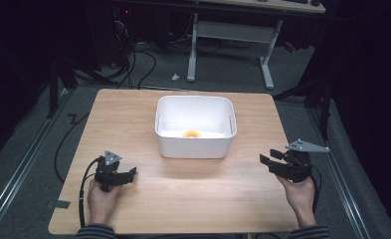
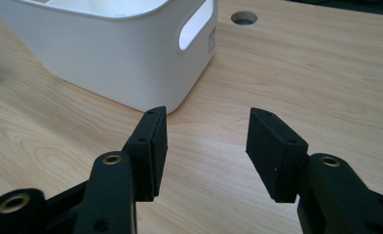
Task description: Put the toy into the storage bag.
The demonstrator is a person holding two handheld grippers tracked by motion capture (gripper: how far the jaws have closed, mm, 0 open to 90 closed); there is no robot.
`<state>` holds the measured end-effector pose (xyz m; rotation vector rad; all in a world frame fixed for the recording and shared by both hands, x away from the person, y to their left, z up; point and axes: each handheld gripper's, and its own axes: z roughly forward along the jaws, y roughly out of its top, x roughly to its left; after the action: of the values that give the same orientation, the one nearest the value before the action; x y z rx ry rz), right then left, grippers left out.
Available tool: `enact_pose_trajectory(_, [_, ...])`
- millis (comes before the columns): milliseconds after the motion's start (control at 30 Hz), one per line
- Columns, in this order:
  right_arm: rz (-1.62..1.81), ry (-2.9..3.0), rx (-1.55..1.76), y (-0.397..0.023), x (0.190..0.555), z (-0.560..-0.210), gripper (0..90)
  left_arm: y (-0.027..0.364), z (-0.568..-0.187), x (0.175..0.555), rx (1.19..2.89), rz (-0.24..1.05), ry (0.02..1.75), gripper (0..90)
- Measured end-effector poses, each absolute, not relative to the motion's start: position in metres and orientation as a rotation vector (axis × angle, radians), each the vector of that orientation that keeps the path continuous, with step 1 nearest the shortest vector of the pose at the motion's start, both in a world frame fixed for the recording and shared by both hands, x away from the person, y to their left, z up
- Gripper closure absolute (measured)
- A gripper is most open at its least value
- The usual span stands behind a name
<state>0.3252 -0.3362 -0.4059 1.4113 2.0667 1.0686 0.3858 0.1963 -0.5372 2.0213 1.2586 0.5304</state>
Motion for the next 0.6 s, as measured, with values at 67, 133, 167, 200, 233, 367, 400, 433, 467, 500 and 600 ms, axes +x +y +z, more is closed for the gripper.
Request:
enact_pose_trajectory(67, [1.065, 2.069, 1.412, -0.334, 0.326, -0.407, 50.3, 0.196, -0.537, 0.386, 2.021, 0.531, 1.258, 19.2])
enact_pose_trajectory(133, [1.074, 2.07, 1.407, -0.332, 0.327, -0.408, 50.3, 0.196, -0.537, 0.386, 2.022, 0.531, 1.258, 19.0])
enact_pose_trajectory(167, [1.077, 2.069, 1.411, -0.33, 0.327, -0.408, 50.3, 0.196, -0.537, 0.386, 2.022, 0.531, 1.258, 19.0])
enact_pose_trajectory(200, [1.082, 2.07, 1.414, -0.329, 0.327, -0.409, 50.3, 0.196, -0.537, 0.386, 2.022, 0.531, 1.258, 19.0])
enact_pose_trajectory(233, [1.083, 2.073, 1.411, -0.328, 0.328, -0.41, 50.3, 0.196, -0.537, 0.386, 2.022, 0.531, 1.258, 19.0])
enact_pose_trajectory(367, [1.076, 2.084, 1.404, -0.322, 0.329, -0.415, 50.3, 0.196, -0.537, 0.386, 2.022, 0.53, 1.258, 19.0])
enact_pose_trajectory(400, [1.08, 2.085, 1.409, -0.32, 0.33, -0.417, 50.3, 0.196, -0.537, 0.386, 2.022, 0.53, 1.258, 19.0])
enact_pose_trajectory(433, [1.08, 2.092, 1.408, -0.319, 0.331, -0.419, 50.3, 0.196, -0.537, 0.386, 2.021, 0.529, 1.258, 19.1])
enact_pose_trajectory(467, [1.079, 2.094, 1.407, -0.318, 0.332, -0.42, 50.3, 0.196, -0.537, 0.386, 2.02, 0.529, 1.259, 19.1])
enact_pose_trajectory(500, [1.08, 2.093, 1.413, -0.317, 0.332, -0.421, 50.3, 0.197, -0.537, 0.387, 2.014, 0.528, 1.264, 19.1])
enact_pose_trajectory(600, [1.088, 2.1, 1.422, -0.313, 0.334, -0.426, 50.3, 0.197, -0.537, 0.388, 2.014, 0.526, 1.266, 18.7])
